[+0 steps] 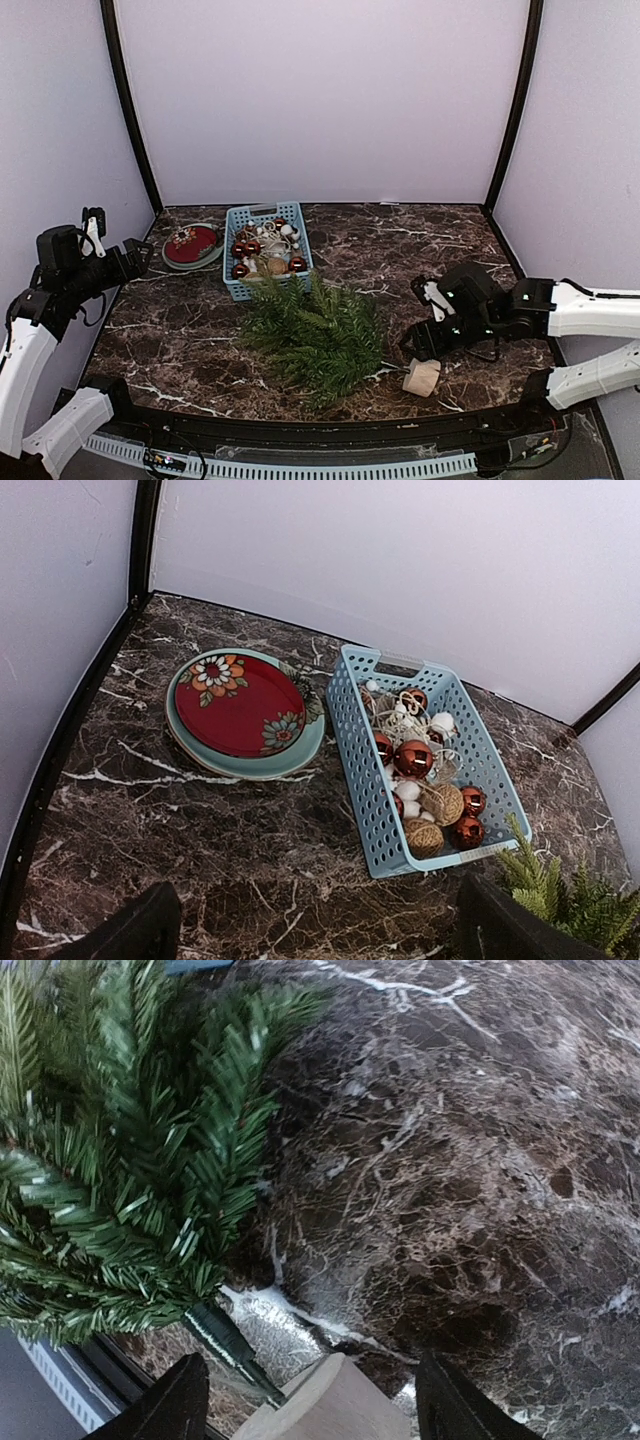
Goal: Decorate the small christmas tree
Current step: Pick up the Christmas tree from the center of the board.
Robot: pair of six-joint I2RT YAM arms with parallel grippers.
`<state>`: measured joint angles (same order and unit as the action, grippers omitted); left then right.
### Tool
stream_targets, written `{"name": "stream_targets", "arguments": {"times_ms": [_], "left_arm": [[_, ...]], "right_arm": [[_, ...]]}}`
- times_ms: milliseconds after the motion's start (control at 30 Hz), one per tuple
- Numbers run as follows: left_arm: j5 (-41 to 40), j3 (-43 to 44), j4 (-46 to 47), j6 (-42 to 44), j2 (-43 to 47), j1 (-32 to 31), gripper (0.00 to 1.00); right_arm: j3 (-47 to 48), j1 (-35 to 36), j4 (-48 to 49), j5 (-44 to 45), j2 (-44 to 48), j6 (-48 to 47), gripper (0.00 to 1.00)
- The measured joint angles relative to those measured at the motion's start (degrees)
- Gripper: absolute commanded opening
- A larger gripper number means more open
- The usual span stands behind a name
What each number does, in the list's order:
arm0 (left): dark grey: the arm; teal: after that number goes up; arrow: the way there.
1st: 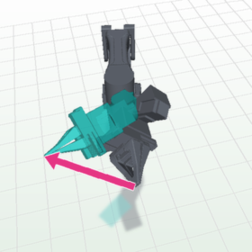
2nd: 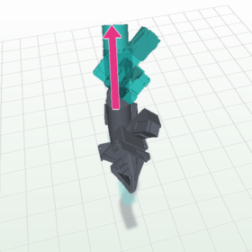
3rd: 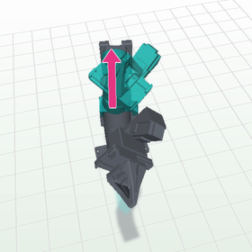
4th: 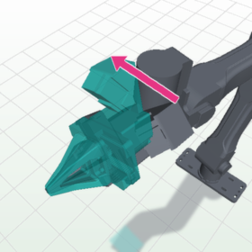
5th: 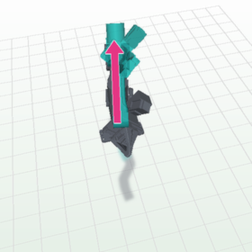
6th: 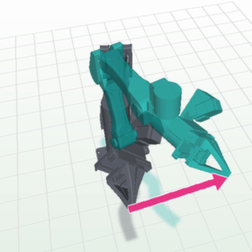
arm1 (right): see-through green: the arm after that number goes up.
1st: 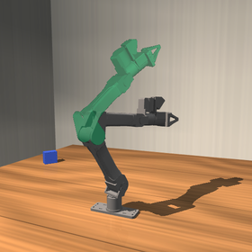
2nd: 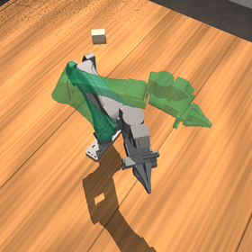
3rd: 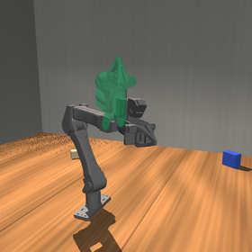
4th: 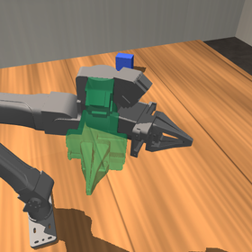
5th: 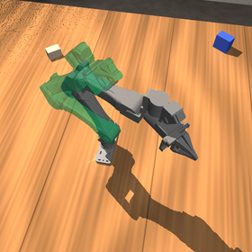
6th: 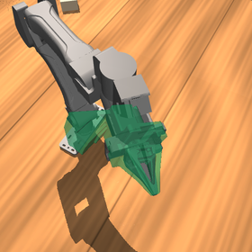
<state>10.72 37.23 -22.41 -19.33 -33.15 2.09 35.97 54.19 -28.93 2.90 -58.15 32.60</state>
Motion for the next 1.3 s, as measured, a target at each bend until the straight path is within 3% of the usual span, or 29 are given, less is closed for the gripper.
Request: {"name": "stream_targets", "arguments": {"times_ms": [167,400,1033,1300], "left_arm": [[0.8,0.0,0.0,0.2,-0.2,0.0,0.99],[1.7,0.0,0.1,0.3,-0.2,0.0,0.99],[4.1,-0.2,0.7,0.3,-1.0,0.0,0.99],[5.2,-0.3,1.2,0.3,-1.5,0.0,0.98]], "right_arm": [[6.5,6.9,-0.9,4.3,-9.6,-4.3,0.52],[11.7,12.7,-1.4,6.5,-18.6,-9.9,0.47],[9.4,15.7,1.6,7.7,-22.1,-11.6,0.38],[8.6,15.8,3.5,8.9,-22.7,-12.9,0.21]]}}
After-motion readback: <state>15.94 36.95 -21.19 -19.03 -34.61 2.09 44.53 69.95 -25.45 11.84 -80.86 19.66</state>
